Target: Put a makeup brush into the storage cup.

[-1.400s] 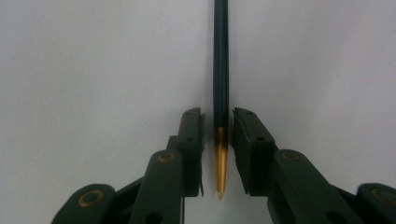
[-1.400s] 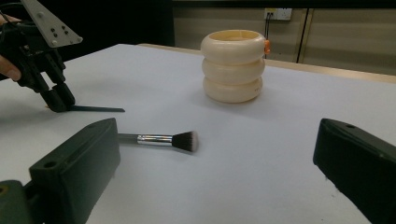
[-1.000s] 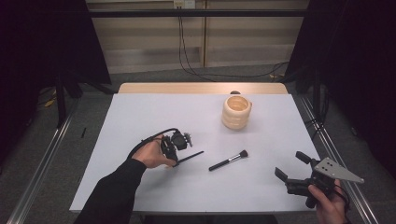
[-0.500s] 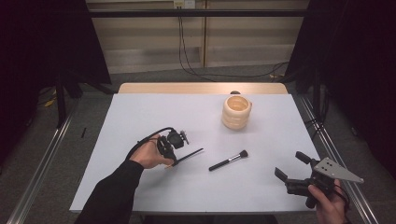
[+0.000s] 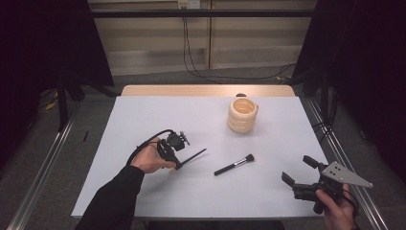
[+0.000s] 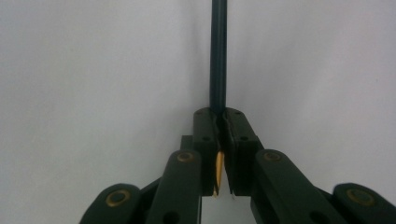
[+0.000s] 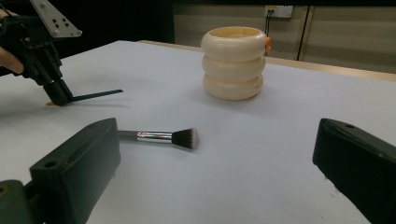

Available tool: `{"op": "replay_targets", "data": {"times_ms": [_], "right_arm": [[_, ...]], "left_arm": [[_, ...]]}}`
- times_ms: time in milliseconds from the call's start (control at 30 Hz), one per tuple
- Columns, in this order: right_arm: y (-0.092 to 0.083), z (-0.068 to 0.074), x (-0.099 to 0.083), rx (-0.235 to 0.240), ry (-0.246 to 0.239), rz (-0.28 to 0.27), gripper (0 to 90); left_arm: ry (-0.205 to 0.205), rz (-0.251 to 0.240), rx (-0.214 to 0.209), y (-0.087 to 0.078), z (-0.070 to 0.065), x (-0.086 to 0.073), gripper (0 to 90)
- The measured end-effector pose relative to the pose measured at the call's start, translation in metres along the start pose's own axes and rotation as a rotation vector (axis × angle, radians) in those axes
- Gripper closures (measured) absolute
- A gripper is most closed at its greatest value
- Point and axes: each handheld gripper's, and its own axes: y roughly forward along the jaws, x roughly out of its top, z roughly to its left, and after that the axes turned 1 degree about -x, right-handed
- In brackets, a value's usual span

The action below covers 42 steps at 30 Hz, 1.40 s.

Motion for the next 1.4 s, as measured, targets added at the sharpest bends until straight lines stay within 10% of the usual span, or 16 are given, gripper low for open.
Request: {"op": "replay_targets", "data": {"times_ms": [400, 1400], "right_arm": [[0.0, 0.0, 0.0, 0.003, -0.001, 0.002, 0.2], [0.0, 0.0, 0.0, -0.002, 0.002, 0.001, 0.2]], "left_arm": [[-0.026, -0.063, -0.039, -0.013, 0.002, -0.006, 84.5], [-0.125, -0.442, -0.042, -0.036, -0.004, -0.03, 84.4]]}}
